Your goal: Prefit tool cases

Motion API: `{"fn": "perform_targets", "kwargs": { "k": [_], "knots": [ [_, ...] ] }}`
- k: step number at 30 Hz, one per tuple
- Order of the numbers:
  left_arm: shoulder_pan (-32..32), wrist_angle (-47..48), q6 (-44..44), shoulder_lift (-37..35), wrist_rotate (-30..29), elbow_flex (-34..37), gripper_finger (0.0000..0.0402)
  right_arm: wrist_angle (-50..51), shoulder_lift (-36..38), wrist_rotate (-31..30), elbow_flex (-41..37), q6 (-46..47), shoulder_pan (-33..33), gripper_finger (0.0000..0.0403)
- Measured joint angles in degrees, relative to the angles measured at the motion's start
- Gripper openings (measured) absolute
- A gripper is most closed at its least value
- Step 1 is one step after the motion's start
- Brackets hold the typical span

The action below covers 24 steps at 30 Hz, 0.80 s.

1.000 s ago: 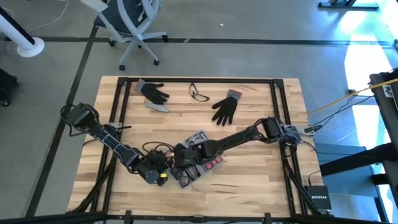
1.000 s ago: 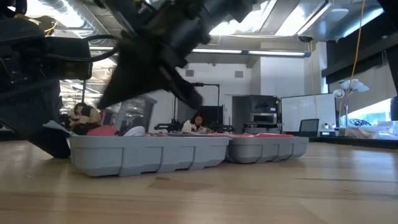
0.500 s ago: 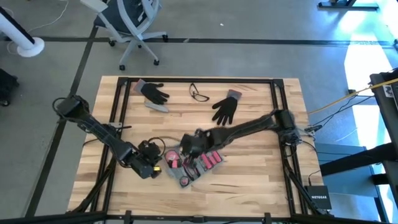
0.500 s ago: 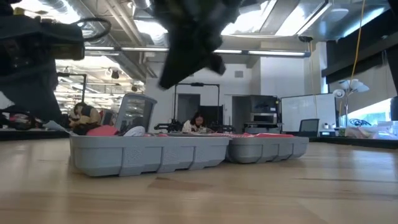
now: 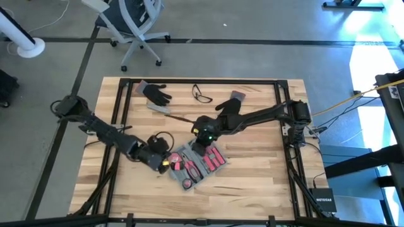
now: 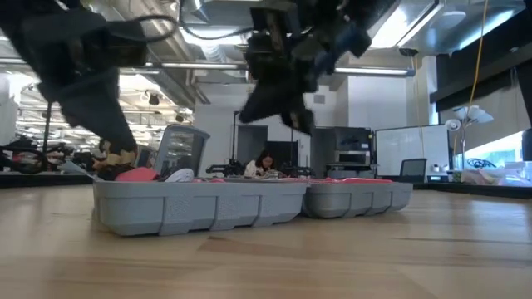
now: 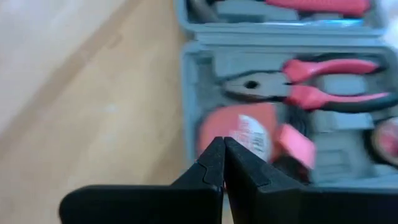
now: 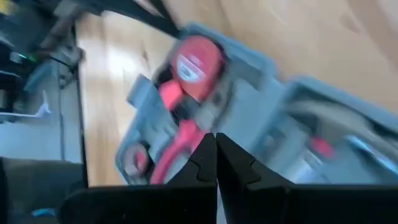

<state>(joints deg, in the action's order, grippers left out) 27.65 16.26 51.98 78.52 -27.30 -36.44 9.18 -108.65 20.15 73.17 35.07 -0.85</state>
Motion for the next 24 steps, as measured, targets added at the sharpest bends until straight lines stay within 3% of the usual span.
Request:
{"fn": "perform_targets", "kwargs": {
  "k": [6,12,15,20,24],
  "knots": [
    [-8.0,0.1,-10.5,-0.3,5.0,0.0,0.0,-7.1,-4.1,2.0,0.2,6.5,-1.1,0.0],
    [-9.4,0.2,-12.2,-0.4,14.2,0.0,0.0,-13.6,-4.8,2.4,0.5,6.0,-1.8,0.0013],
    [-7.8,2.8,-4.5,-1.6,15.1,0.0,0.0,-11.9,-5.2,0.3,0.2,-4.1,-2.6,0.0049],
    [-0.4,4.1,9.5,-2.1,11.6,1.6,0.0,-12.8,-5.4,-5.1,0.4,-18.2,-4.1,0.0145],
    [6.0,4.4,22.9,-0.5,11.3,2.8,0.0,-12.1,-8.6,1.3,2.8,-20.3,-4.1,0.0207]
  ]
}}
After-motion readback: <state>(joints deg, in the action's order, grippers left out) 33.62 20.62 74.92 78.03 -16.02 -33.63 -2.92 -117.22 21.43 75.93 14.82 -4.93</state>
